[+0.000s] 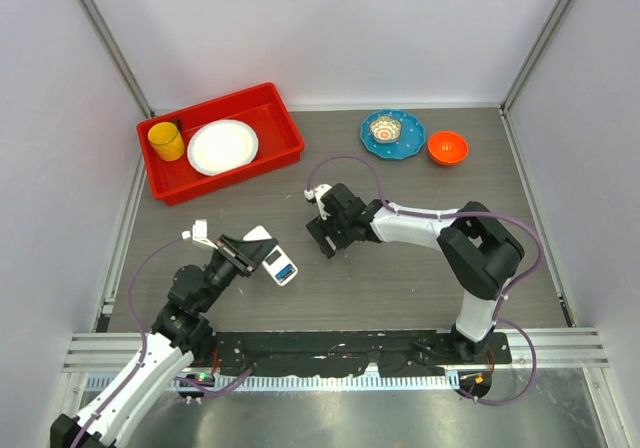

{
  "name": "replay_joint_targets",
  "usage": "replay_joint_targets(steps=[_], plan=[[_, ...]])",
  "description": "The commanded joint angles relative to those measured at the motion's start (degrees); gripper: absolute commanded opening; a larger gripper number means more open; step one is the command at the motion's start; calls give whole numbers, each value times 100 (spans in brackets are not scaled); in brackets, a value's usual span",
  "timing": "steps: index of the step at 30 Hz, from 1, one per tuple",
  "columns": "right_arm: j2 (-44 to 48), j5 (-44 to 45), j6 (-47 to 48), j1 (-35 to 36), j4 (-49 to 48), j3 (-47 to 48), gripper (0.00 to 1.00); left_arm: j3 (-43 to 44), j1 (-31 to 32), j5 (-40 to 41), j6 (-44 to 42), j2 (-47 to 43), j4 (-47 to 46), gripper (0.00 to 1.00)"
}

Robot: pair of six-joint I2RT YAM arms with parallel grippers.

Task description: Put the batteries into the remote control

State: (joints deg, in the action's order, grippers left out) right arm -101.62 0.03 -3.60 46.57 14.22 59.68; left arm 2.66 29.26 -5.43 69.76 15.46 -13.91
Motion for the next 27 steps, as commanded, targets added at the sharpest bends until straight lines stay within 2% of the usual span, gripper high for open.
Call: replay_joint_targets(steps=[1,9,15,19,27], plan=[[-322,-21,333,46,142,448,76,-116,19,-20,-111,-219,-262,0],[-350,-56,597,46,459,475,73,-160,10,121,-138,-483,11,0],[-446,-21,685,168,625,439,72,-143,10,78,-155,-220,-217,0],[-534,409,720,265,731,439,68,-116,10,16,-155,-87,-331,0],[-604,594,659,362,855,396,64,-116,10,25,-147,-105,-332,0]])
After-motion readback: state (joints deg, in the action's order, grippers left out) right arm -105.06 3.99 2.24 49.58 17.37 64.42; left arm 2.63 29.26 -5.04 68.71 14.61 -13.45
